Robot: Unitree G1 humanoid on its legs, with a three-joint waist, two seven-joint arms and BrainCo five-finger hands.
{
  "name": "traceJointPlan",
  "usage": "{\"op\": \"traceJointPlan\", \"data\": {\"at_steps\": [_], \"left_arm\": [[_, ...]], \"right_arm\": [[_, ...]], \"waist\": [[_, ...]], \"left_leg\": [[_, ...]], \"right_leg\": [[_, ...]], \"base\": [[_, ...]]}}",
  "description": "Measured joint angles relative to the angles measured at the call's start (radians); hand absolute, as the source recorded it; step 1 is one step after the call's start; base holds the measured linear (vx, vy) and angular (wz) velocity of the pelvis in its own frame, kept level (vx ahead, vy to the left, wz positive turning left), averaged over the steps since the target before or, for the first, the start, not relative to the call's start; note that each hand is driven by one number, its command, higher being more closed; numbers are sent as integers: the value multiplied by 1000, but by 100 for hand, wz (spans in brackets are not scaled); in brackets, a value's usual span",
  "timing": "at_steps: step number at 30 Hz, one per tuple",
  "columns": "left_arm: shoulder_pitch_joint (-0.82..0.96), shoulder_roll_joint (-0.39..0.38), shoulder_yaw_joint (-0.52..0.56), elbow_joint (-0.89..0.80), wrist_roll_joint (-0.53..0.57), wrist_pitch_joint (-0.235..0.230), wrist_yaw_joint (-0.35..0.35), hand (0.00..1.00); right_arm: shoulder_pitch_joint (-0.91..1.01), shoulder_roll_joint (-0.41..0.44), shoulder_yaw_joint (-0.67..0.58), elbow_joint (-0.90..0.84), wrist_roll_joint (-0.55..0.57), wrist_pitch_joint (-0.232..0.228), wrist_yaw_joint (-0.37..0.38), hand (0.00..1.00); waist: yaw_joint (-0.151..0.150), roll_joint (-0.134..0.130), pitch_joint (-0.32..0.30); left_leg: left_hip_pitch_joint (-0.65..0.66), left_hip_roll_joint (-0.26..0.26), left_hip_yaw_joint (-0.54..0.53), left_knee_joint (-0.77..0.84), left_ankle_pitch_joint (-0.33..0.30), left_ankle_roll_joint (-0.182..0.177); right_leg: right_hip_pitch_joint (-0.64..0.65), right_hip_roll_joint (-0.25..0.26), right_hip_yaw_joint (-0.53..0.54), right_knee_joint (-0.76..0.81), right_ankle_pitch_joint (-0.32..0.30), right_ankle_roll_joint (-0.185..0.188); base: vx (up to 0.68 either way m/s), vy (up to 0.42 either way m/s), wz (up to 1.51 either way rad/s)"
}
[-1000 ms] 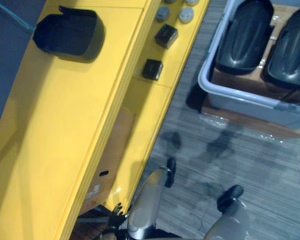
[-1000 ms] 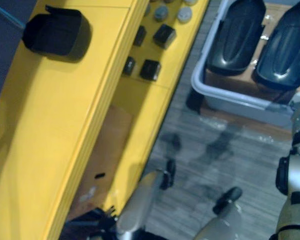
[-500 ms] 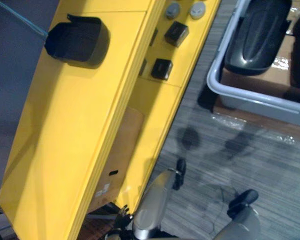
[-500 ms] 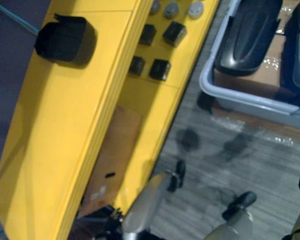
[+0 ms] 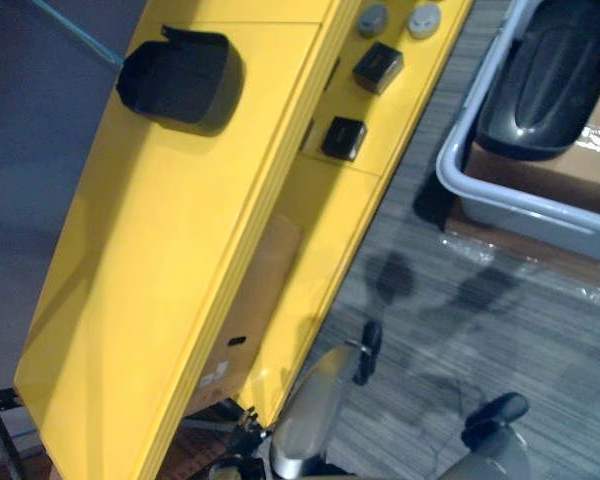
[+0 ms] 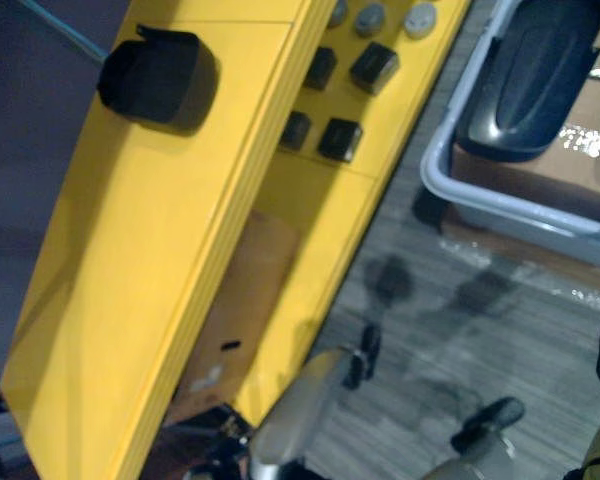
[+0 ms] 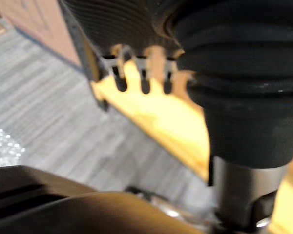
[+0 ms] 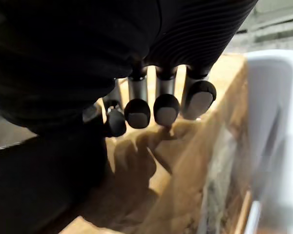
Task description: Walk over and take plastic housings, then place them on the shelf
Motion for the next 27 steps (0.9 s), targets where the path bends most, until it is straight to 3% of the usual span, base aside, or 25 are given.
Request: {"op": "traceJointPlan", "data": {"at_steps": [8, 11, 13, 15, 18, 23, 27], "left_arm": [[11, 14, 25, -128, -53, -46, 48, 0], [4, 16, 51, -287, -70, -94, 85, 0], [4, 16, 51, -353, -71, -105, 102, 0], [5, 16, 51, -410, -71, -104, 129, 0], [5, 15, 52, -461, -70, -103, 147, 0], [22, 15, 52, -552, -53, -105, 197, 0], [23, 16, 44, -642, 20, -106, 241, 0]], "right_arm": [[-1, 18, 63, -11, -57, -112, -76, 100], [0, 54, 69, -12, -73, -117, -93, 100], [2, 65, 69, -25, -73, -129, -93, 100], [6, 78, 69, -34, -73, -141, -93, 100], [6, 84, 69, -42, -74, -151, -97, 100], [6, 122, 77, -69, -94, -152, -108, 100], [5, 138, 107, -102, -96, -175, -176, 100]], "waist": [[-14, -24, 19], [-29, -55, 42], [-45, -67, 51], [-66, -95, 72], [-72, -123, 92], [-101, -141, 105], [-106, -162, 119]], "left_leg": [[21, 12, -3, 14, -4, -5], [34, 31, -1, 17, -8, -11], [42, 39, 0, 16, -8, -12], [57, 47, 2, 11, -7, -14], [76, 64, 18, 10, -7, -15], [116, 77, 25, 0, -6, -18], [127, 94, 27, -20, 6, -36]], "right_leg": [[30, 11, -9, 0, -2, -4], [36, 25, -5, 4, -10, -18], [41, 32, -4, 3, -11, -20], [52, 38, -2, 6, -10, -17], [55, 52, 18, 6, -10, -18], [87, 65, 22, 1, -13, -23], [85, 77, 24, 2, -15, -32]], "base": [[-1, -6, -1], [-54, -28, -9], [-47, -26, -8], [-30, -32, -8], [-7, -22, -17], [-8, -6, -7], [-37, -7, -6]]}}
